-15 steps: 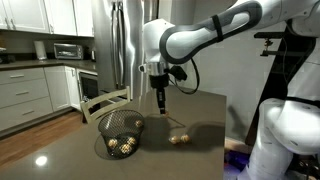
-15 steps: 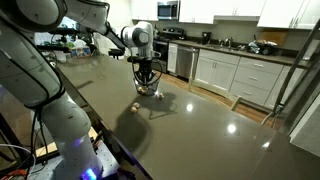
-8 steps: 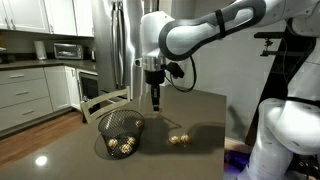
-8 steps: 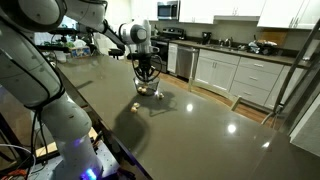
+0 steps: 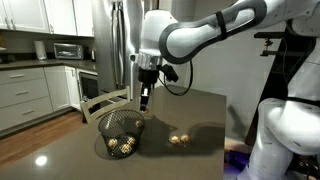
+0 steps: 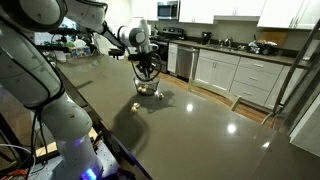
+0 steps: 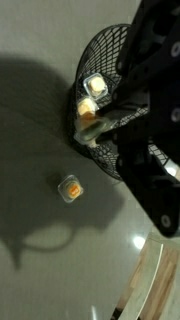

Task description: Pick up the all candy from the table and put them in the black basket.

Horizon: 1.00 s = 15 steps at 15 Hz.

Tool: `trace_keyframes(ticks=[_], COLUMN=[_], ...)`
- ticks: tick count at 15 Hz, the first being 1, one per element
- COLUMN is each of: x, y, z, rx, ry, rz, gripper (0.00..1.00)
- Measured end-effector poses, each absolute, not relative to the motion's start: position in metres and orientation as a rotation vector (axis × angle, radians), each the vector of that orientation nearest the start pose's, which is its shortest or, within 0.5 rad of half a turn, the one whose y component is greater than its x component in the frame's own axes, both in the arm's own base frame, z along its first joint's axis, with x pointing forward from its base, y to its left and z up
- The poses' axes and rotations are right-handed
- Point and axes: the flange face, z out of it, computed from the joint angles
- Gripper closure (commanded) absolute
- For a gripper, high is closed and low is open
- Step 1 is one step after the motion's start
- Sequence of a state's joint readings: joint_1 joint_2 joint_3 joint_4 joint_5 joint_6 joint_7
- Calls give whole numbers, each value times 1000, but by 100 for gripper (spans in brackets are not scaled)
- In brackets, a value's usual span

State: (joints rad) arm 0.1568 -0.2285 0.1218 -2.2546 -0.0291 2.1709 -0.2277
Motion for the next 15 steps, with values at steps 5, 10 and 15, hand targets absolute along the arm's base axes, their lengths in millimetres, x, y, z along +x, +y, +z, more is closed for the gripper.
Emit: trace_keyframes(ticks=[5, 10, 15], x=[473, 470, 469], y=[150, 162, 163], z=[456, 448, 449], rx=[-2975, -2919, -2919], ry=[-827, -869, -877], rz=[-386, -456, -462], gripper=[91, 38, 7])
